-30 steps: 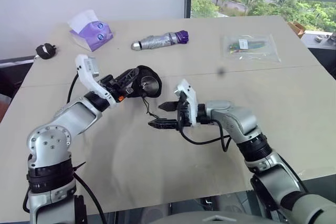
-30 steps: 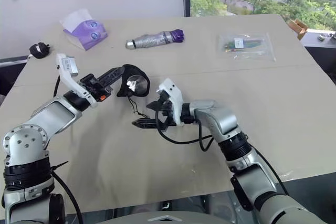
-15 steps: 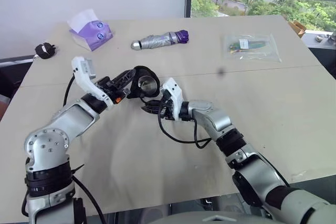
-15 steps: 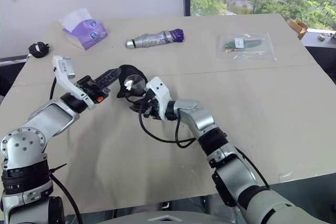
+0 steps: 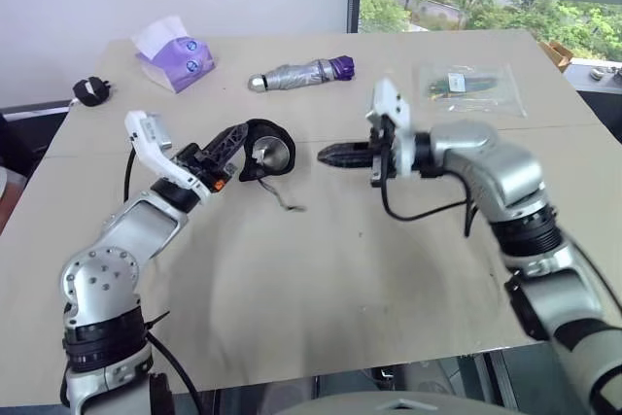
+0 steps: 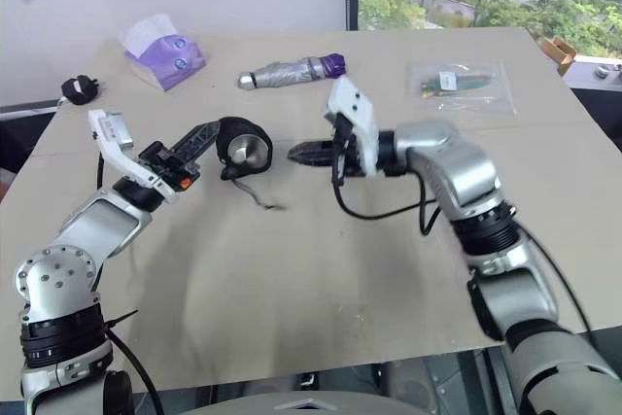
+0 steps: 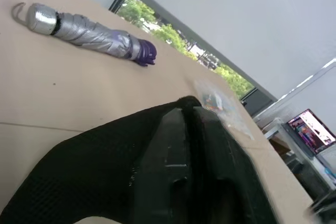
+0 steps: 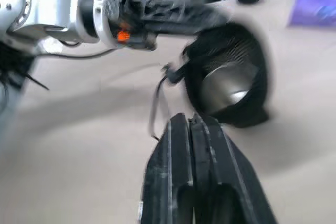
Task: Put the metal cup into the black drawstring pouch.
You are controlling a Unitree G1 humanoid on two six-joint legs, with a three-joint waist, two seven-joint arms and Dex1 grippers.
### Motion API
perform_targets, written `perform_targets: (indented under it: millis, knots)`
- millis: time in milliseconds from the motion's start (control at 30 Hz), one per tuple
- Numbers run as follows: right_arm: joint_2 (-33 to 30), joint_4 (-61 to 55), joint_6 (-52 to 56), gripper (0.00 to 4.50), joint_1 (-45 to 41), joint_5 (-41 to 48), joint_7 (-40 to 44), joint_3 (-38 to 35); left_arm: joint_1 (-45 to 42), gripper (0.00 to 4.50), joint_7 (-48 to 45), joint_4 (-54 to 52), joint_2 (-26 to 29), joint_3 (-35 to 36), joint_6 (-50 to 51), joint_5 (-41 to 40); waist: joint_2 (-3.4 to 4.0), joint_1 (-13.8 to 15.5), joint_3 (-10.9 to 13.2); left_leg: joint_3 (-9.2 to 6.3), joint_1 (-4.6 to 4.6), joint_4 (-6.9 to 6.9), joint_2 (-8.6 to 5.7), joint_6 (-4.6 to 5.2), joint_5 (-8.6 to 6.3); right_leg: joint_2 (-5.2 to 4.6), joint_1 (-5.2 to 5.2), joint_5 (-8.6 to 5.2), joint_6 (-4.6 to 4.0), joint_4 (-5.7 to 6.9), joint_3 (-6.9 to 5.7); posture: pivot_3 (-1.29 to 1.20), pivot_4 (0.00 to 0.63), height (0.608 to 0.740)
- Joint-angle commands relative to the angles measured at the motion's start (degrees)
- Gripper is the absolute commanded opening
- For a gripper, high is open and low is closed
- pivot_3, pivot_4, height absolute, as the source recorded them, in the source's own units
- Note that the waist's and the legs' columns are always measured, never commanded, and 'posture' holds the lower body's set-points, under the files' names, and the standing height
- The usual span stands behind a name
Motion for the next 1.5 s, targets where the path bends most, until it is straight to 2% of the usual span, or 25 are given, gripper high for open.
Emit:
perform_targets:
  millis: [33, 167, 233, 267, 300, 400, 467, 533, 633, 767, 933, 1000, 1033, 1067, 1167, 1333, 1367, 1500]
  knots:
    - [-4.8, 2.9, -8.5, 0.0, -6.0, -7.6, 2.0, 2.3, 2.2, 2.31, -6.1, -6.8, 3.3, -0.9, -1.9, 4.2, -0.01, 0.0, 0.0, 0.01, -0.01, -0.03, -0.01, 0.0, 0.0, 0.04, -0.05, -0.01, -0.02, 0.01, 0.0, 0.0, 0.15, 0.74]
    - [-7.5, 9.3, -17.1, 0.0, -12.2, -13.9, 3.1, 3.9, 1.8, 4.15, -12.9, -10.2, 6.7, -4.2, -2.7, 8.2, -0.01, 0.4, 0.0, 0.15, -0.03, -0.05, -0.02, 0.0, 0.0, 0.09, -0.05, -0.04, -0.06, -0.01, 0.02, 0.0, 0.15, 0.74]
    - [-7.4, 9.2, -16.1, 0.0, -13.3, -13.2, 4.4, 3.3, -1.0, 4.15, -11.5, -8.2, 4.8, -3.8, -2.6, 5.6, 0.0, 0.5, 0.1, 0.18, -0.04, -0.05, -0.01, 0.0, 0.0, 0.07, -0.06, -0.04, -0.05, -0.05, 0.11, 0.0, 0.15, 0.74]
    - [-7.5, 8.5, -14.7, 0.0, -13.4, -12.4, 5.0, 3.0, -2.5, 4.15, -11.0, -6.8, 4.2, -4.2, -3.2, 6.8, -0.02, 0.6, 0.1, 0.15, -0.05, -0.05, 0.01, 0.0, 0.0, 0.04, -0.05, -0.03, -0.04, -0.06, 0.12, 0.0, 0.15, 0.74]
    - [-7.2, 6.6, -11.2, 0.0, -12.3, -10.4, 5.2, 2.1, -3.8, 4.34, -10.8, -5.2, 3.5, -4.8, -4.2, 9.0, -0.03, 0.6, 0.1, 0.12, -0.08, -0.02, 0.02, 0.01, 0.0, 0.02, -0.05, 0.01, 0.03, -0.09, 0.11, 0.0, 0.15, 0.74]
    - [-5.9, 0.5, -2.4, 0.0, -4.5, -6.8, 0.9, -0.2, -4.0, 4.34, -11.5, -3.8, 3.3, -7.2, -5.5, 15.1, -0.12, 0.7, 0.0, 0.05, -0.09, -0.01, 0.02, 0.02, 0.0, 0.01, 0.04, 0.09, 0.18, -0.16, 0.04, 0.0, 0.15, 0.74]
    - [-5.9, -2.8, 0.8, 0.0, 2.3, -4.7, -0.6, -1.3, -0.7, 4.34, -15.1, -7.7, 7.0, -9.2, -4.8, 18.3, -0.14, 0.6, 0.0, 0.06, -0.12, -0.03, 0.04, 0.03, -0.01, -0.01, 0.03, 0.09, 0.18, -0.21, 0.05, 0.0, 0.15, 0.74]
    - [-6.6, -7.5, 0.8, 0.54, 10.4, -3.3, -1.7, -2.7, 3.9, 4.5, -18.1, -12.7, 11.9, -13.0, -6.9, 25.8, -0.07, 0.6, 0.0, 0.11, -0.18, -0.08, 0.05, 0.06, -0.04, -0.06, -0.04, 0.09, 0.19, -0.31, 0.07, 0.0, 0.15, 0.74]
    - [-6.1, -16.3, -2.5, 1.76, 21.3, 0.4, -2.9, -6.3, 7.5, 4.5, -17.7, -17.6, 13.2, -16.8, -7.0, 30.1, 0.12, 0.7, 0.1, 0.15, -0.4, -0.17, 0.04, 0.05, -0.03, -0.09, -0.24, 0.1, 0.2, -0.45, 0.09, 0.0, 0.15, 0.74]
    - [-7.8, -22.7, -11.3, 3.42, 31.2, -2.7, -4.7, -7.1, 7.7, 4.5, -16.5, -18.8, 13.1, -22.1, -8.3, 38.2, 0.11, 0.8, 0.1, 0.01, -0.62, -0.09, 0.04, 0.09, -0.05, -0.03, -0.42, 0.1, 0.21, -0.42, 0.01, 0.0, 0.15, 0.74]
    - [-9.0, -25.4, -13.6, 3.42, 36.0, -2.2, -6.5, -8.4, 7.1, 4.5, -17.7, -15.3, 15.6, -29.4, -14.5, 52.7, 0.11, 0.5, 0.1, 0.12, -0.52, 0.16, 0.01, 0.11, -0.05, 0.09, -0.33, 0.02, 0.08, -0.33, 0.11, 0.0, 0.15, 0.74]
    - [-9.0, -25.3, -13.7, 3.42, 36.3, -2.8, -7.9, -8.5, 5.8, 4.5, -17.1, -11.1, 15.9, -32.2, -19.2, 59.7, 0.12, 0.6, 0.1, 0.18, -0.18, 0.16, 0.01, 0.11, -0.04, 0.1, -0.06, -0.04, -0.01, -0.27, 0.16, 0.0, 0.15, 0.74]
    - [-8.7, -25.1, -13.7, 3.45, 36.0, -3.2, -8.7, -8.1, 5.0, 3.97, -17.4, -8.9, 15.6, -32.7, -21.2, 61.6, 0.1, 0.6, 0.1, 0.2, 0.02, 0.15, 0.0, 0.12, -0.05, 0.11, 0.12, -0.05, 0.0, -0.26, 0.16, 0.0, 0.15, 0.74]
    - [-8.4, -25.1, -13.5, 3.45, 35.7, -3.4, -9.5, -7.8, 4.2, 3.71, -18.1, -7.1, 14.9, -32.6, -22.5, 62.0, 0.08, 0.6, 0.1, 0.19, 0.06, 0.15, 0.01, 0.12, -0.05, 0.13, 0.15, -0.05, -0.01, -0.24, 0.15, 0.0, 0.15, 0.74]
    - [-7.9, -25.5, -13.2, 3.45, 35.7, -4.2, -11.6, -6.8, 2.6, 2.34, -21.6, -4.1, 13.2, -31.8, -23.9, 60.8, 0.07, 0.7, 0.1, 0.17, 0.06, 0.16, 0.07, 0.12, -0.05, 0.13, 0.12, -0.05, -0.01, -0.16, 0.15, 0.0, 0.15, 0.74]
    - [-6.6, -26.1, -12.5, 3.45, 36.6, -5.2, -14.6, -5.3, -1.3, 0.21, -23.4, -0.8, 8.5, -27.0, -16.4, 53.7, 0.06, 0.8, 0.1, 0.15, -0.03, 0.16, 0.06, 0.12, -0.05, 0.07, 0.11, 0.05, 0.19, -0.15, 0.13, 0.0, 0.15, 0.74]
    - [-6.3, -26.2, -12.1, 3.45, 36.7, -5.2, -15.1, -4.9, -2.2, 0.04, -23.4, -0.3, 7.3, -25.6, -14.0, 51.7, 0.06, 0.8, 0.1, 0.14, -0.03, 0.16, 0.06, 0.12, -0.05, 0.07, 0.11, 0.07, 0.23, -0.15, 0.13, 0.0, 0.15, 0.74]
    - [-3.2, -24.4, -10.2, 3.45, 36.3, -4.8, -17.9, -3.2, -8.6, 0.04, -20.7, 2.8, 2.3, -18.7, -2.4, 42.6, 0.03, 0.6, 0.1, 0.11, -0.02, 0.19, 0.03, 0.13, -0.05, 0.11, 0.12, 0.08, 0.24, -0.13, 0.12, 0.0, 0.15, 0.74]
